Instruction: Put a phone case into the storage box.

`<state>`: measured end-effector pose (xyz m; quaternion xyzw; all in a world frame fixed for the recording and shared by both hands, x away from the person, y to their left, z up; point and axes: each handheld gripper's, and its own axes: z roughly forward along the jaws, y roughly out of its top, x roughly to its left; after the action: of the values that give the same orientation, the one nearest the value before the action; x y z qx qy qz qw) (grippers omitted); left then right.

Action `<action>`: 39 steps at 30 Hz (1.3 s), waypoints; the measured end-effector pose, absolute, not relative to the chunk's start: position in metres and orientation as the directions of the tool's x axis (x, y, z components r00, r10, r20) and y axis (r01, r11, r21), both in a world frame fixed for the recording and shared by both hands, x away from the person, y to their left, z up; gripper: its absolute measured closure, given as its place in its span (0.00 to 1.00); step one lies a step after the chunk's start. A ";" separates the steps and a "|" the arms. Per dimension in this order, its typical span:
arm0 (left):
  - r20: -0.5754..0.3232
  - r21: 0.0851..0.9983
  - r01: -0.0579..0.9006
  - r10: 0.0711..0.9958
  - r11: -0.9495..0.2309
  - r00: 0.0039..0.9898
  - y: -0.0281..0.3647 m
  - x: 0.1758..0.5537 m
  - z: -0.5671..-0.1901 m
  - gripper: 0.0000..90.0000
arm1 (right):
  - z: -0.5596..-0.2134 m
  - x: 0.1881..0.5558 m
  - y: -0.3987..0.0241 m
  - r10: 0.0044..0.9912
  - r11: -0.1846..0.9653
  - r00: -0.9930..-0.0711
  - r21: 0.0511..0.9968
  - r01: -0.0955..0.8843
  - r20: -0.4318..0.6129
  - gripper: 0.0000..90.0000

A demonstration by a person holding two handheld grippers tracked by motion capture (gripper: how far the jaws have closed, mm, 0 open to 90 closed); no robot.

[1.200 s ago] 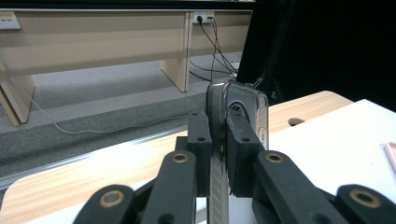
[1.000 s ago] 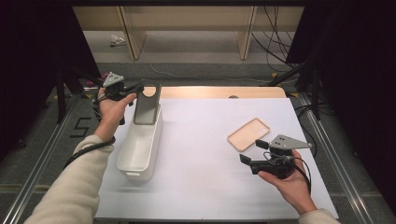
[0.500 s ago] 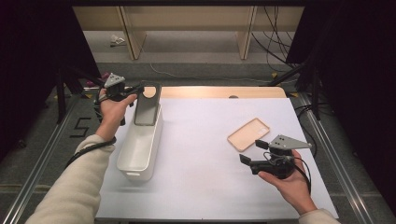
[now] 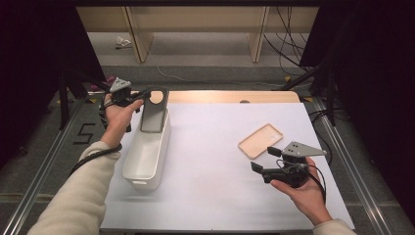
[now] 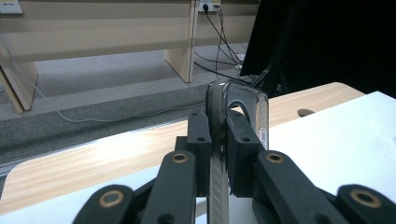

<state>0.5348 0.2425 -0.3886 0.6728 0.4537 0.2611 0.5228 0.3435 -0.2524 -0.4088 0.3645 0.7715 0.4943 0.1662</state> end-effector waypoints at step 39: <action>-0.136 0.928 0.370 0.894 -0.035 0.426 0.247 0.539 -0.399 0.89 | -0.409 0.343 -0.252 0.719 0.251 -0.688 0.883 0.395 0.103 0.18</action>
<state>0.5386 0.2466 -0.3988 0.6723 0.4702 0.2564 0.5111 0.3434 -0.2518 -0.4091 0.3599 0.7739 0.4948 0.1633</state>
